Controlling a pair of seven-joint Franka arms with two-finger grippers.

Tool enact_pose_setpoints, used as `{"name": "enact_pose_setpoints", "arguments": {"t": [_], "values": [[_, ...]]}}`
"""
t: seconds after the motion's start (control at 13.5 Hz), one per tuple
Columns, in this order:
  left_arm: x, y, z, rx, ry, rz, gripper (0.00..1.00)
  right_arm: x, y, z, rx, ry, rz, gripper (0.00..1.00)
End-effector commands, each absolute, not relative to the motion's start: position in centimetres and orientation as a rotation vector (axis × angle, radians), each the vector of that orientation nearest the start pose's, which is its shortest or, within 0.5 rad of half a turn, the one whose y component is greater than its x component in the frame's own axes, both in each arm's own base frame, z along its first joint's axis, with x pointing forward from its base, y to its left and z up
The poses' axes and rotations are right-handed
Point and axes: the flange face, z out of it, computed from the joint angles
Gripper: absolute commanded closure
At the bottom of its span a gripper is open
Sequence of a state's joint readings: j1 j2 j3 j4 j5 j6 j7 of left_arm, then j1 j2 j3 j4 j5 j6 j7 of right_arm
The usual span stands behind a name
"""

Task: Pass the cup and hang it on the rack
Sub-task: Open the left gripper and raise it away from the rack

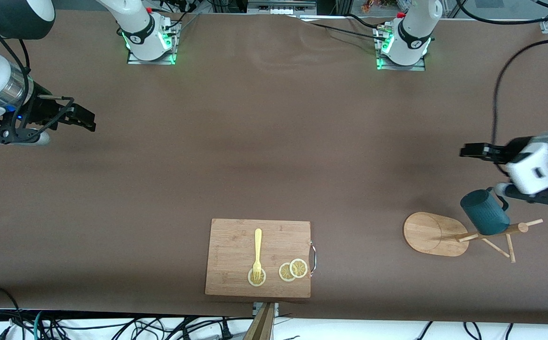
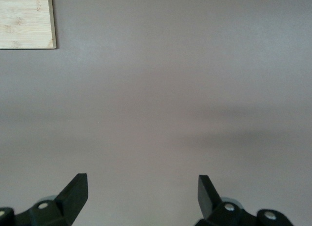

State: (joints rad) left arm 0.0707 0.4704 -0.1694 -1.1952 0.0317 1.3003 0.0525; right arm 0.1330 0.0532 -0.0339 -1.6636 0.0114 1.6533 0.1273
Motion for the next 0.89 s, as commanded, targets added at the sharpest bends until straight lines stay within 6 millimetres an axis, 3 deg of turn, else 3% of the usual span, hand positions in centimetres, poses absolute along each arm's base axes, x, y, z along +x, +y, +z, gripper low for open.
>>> {"name": "enact_pose_setpoints", "arguments": {"t": [0.0,0.07,0.22,0.3,0.44,0.52,0.74,0.81], "values": [[64.2,-7.9,48.6,-3.012,0.196,0.497,0.0,56.6,5.7,56.3,-3.131,0.058,0.098,0.0],[64.0,-8.3,47.3,-3.025,0.207,0.453,0.0,56.6,5.7,56.3,-3.131,0.058,0.098,0.0],[62.0,-7.8,46.8,-3.056,0.212,0.221,0.0,56.6,5.7,56.3,-3.131,0.058,0.098,0.0],[60.9,-8.2,46.9,-3.059,0.224,0.136,0.0,56.6,5.7,56.3,-3.131,0.058,0.098,0.0],[60.7,-7.3,47.9,-3.067,0.203,0.079,0.0,56.6,5.7,56.3,-3.131,0.058,0.098,0.0],[60.7,-6.2,49.2,-3.071,0.187,0.041,0.0,56.6,5.7,56.3,-3.131,0.058,0.098,0.0],[59.4,-5.6,55.4,-3.082,0.143,-0.125,0.0,56.6,5.7,56.3,-3.131,0.058,0.098,0.0],[59.1,-5.1,56.6,-3.089,0.12,-0.15,0.0,56.6,5.6,56.3,-3.131,0.06,0.098,0.0]]}}
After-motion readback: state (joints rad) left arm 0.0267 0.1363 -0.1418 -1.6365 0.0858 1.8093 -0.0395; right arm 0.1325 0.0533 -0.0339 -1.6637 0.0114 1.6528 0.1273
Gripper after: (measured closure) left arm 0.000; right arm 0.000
